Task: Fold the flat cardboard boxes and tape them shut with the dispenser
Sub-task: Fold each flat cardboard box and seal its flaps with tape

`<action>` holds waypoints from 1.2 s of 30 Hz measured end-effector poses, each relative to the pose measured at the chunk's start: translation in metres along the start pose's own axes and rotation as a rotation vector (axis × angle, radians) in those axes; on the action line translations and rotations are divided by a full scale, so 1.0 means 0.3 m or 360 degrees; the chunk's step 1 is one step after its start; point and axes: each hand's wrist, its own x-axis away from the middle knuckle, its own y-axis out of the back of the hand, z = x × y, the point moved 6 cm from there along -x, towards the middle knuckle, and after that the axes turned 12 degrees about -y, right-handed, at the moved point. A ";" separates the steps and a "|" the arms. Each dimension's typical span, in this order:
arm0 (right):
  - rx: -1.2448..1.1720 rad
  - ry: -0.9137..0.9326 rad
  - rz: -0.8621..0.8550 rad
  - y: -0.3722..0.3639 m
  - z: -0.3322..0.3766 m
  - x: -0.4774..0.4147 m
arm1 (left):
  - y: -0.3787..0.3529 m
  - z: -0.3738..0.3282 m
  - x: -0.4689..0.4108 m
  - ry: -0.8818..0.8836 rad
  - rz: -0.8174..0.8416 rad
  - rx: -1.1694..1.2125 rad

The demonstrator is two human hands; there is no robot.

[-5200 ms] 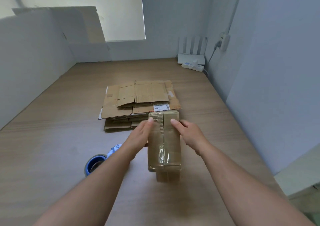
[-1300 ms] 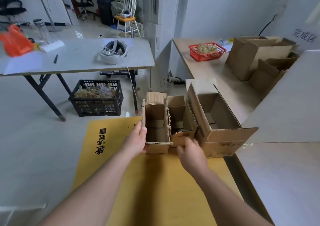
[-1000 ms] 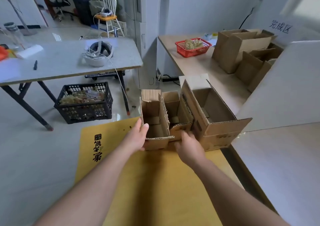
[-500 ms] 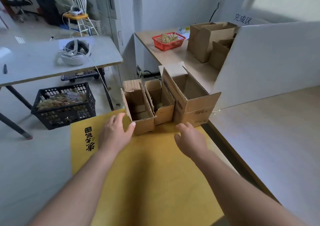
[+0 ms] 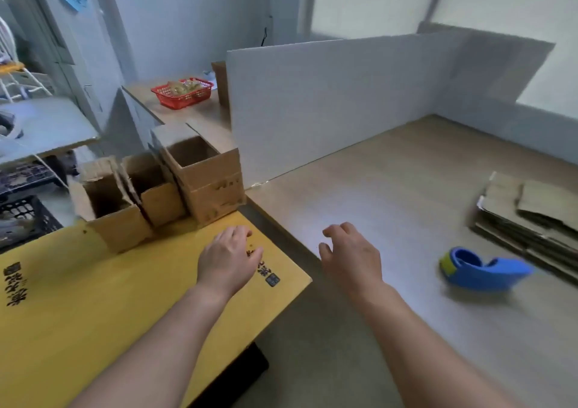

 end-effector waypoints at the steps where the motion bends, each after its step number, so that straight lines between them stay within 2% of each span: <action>1: -0.0002 -0.0070 -0.0024 0.031 -0.089 0.013 | -0.033 -0.078 -0.010 -0.0054 0.0038 -0.0004; 9: 0.0107 -0.0516 -0.0235 0.268 -0.739 0.160 | -0.291 -0.730 -0.076 -0.0475 0.0231 0.0079; 16: 0.0128 -0.0828 -0.0325 0.387 -1.108 0.241 | -0.417 -1.152 -0.124 -0.0768 0.0294 0.0182; 27: 0.0089 -0.1206 -0.0422 0.472 -1.516 0.052 | -0.612 -1.567 -0.427 -0.1032 0.0384 0.0277; 36: 0.0135 -0.1495 -0.0255 0.516 -1.835 -0.265 | -0.820 -1.851 -0.795 -0.1142 0.0561 0.0269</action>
